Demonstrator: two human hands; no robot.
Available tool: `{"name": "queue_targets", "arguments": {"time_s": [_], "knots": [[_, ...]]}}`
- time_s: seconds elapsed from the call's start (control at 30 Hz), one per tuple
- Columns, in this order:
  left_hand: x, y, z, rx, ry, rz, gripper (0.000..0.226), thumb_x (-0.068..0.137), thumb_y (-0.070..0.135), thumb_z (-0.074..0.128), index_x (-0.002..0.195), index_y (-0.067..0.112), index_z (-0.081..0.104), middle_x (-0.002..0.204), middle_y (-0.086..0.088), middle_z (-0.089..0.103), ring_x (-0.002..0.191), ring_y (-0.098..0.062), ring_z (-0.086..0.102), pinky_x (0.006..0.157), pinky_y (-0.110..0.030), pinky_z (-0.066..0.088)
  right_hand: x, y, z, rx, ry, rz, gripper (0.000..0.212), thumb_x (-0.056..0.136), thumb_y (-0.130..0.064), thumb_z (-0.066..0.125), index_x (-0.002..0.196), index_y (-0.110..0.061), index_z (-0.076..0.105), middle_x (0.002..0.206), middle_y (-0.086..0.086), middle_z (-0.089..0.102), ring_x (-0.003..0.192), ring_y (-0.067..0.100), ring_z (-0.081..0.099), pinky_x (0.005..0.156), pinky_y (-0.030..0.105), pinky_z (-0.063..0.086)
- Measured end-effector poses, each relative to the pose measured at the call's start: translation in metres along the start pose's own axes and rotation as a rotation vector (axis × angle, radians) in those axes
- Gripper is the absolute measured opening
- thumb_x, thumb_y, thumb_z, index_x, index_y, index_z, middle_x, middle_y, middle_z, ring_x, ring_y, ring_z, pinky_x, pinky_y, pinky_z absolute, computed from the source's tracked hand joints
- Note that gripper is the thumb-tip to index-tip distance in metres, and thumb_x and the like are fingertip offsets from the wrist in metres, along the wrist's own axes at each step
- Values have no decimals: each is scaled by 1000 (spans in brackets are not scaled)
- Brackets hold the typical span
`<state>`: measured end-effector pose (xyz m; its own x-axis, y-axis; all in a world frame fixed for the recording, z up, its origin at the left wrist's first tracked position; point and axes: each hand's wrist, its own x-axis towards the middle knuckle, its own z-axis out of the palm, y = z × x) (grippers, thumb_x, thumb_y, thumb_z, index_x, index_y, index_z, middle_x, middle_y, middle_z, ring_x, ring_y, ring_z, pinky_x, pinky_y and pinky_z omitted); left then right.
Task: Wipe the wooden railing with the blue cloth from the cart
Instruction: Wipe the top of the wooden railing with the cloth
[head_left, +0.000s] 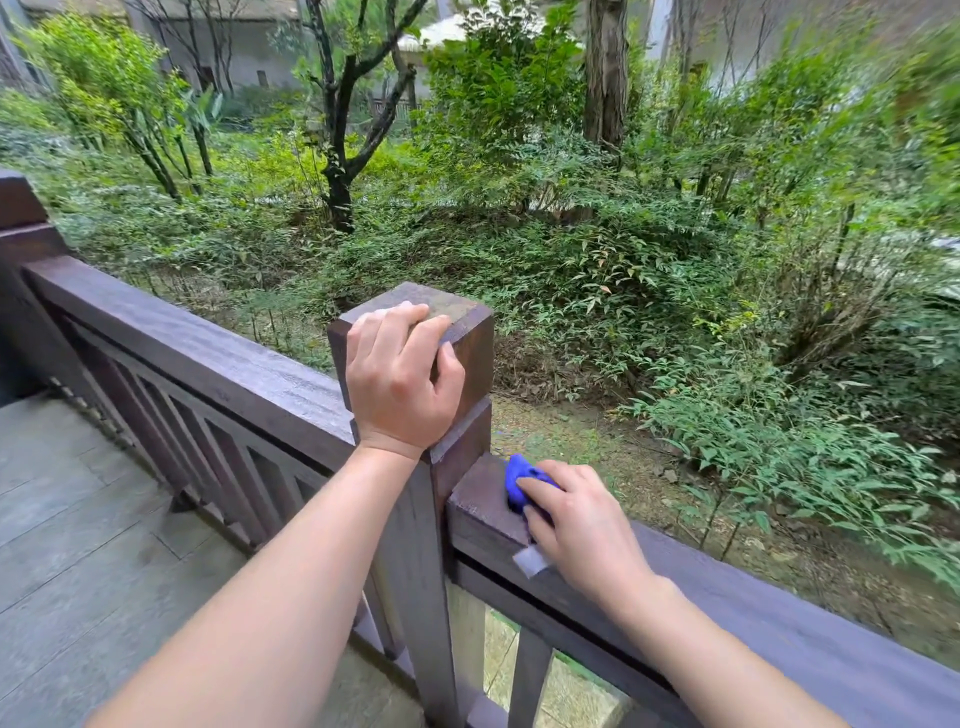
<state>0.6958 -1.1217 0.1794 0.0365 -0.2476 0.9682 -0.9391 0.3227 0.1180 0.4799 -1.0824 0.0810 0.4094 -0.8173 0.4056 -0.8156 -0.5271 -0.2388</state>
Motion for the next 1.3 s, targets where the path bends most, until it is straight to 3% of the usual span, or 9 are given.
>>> {"name": "queue_targets", "arguments": {"time_s": [0.1, 0.27, 0.43, 0.53, 0.77, 0.87, 1.03, 1.17, 1.3], "knots": [[1, 2, -1, -11, -2, -6, 19, 88, 15, 57, 98, 8, 72, 105, -14, 71, 99, -37, 65, 94, -49, 47, 10, -17, -2, -34, 22, 166, 20, 86, -21, 55, 100, -14, 67, 110, 8, 61, 92, 34, 49, 81, 42, 47], [1, 2, -4, -4, -17, -15, 18, 88, 14, 58, 98, 8, 73, 105, -14, 72, 99, -38, 65, 94, -49, 48, -43, -8, -9, -47, 78, 4, 18, 84, -27, 58, 100, -24, 65, 108, 2, 63, 84, 30, 53, 72, 41, 50], [2, 5, -4, -5, -13, -45, 18, 87, 12, 59, 97, 7, 73, 103, -14, 72, 98, -38, 65, 94, -49, 48, -29, 15, -12, -74, 197, 375, 13, 76, -13, 70, 89, -15, 72, 100, 10, 66, 81, 36, 54, 72, 41, 50], [3, 7, -5, -11, -22, -52, 19, 85, 12, 58, 96, 7, 73, 103, -14, 72, 97, -38, 65, 94, -50, 48, -8, -12, 9, -64, 197, 341, 6, 80, -11, 64, 82, -12, 70, 102, 11, 66, 84, 36, 52, 73, 41, 49], [2, 7, -5, -14, -25, -48, 19, 86, 11, 58, 97, 7, 73, 104, -14, 72, 99, -38, 65, 95, -50, 47, 7, -28, 9, -31, 54, 189, 21, 91, -24, 52, 101, -14, 67, 125, 5, 61, 102, 34, 52, 91, 41, 44], [0, 2, -3, -24, -3, -20, 19, 89, 13, 58, 98, 7, 73, 105, -14, 73, 100, -38, 66, 95, -51, 48, -28, -13, -10, -27, 73, 113, 15, 88, -25, 61, 98, -17, 70, 118, 1, 65, 98, 31, 58, 87, 40, 51], [-3, 1, 2, -40, 40, -20, 19, 90, 14, 57, 98, 8, 72, 105, -13, 72, 98, -38, 65, 96, -49, 45, -67, 19, -24, -94, 236, 293, 16, 78, -14, 75, 93, -19, 71, 110, 0, 68, 89, 28, 61, 80, 35, 53], [-2, 3, 1, -40, 57, -28, 18, 89, 13, 57, 97, 8, 73, 104, -12, 73, 99, -37, 65, 96, -49, 45, -22, -10, 1, -114, 216, 324, 6, 82, -13, 65, 87, -14, 70, 107, 6, 68, 85, 34, 59, 79, 40, 52], [-2, 3, 0, -52, 45, -23, 19, 88, 14, 57, 98, 8, 73, 104, -12, 72, 98, -37, 65, 96, -49, 46, 9, -41, 17, -65, 143, 276, 10, 83, -15, 60, 85, -10, 69, 106, 9, 68, 84, 35, 57, 76, 42, 51]]}}
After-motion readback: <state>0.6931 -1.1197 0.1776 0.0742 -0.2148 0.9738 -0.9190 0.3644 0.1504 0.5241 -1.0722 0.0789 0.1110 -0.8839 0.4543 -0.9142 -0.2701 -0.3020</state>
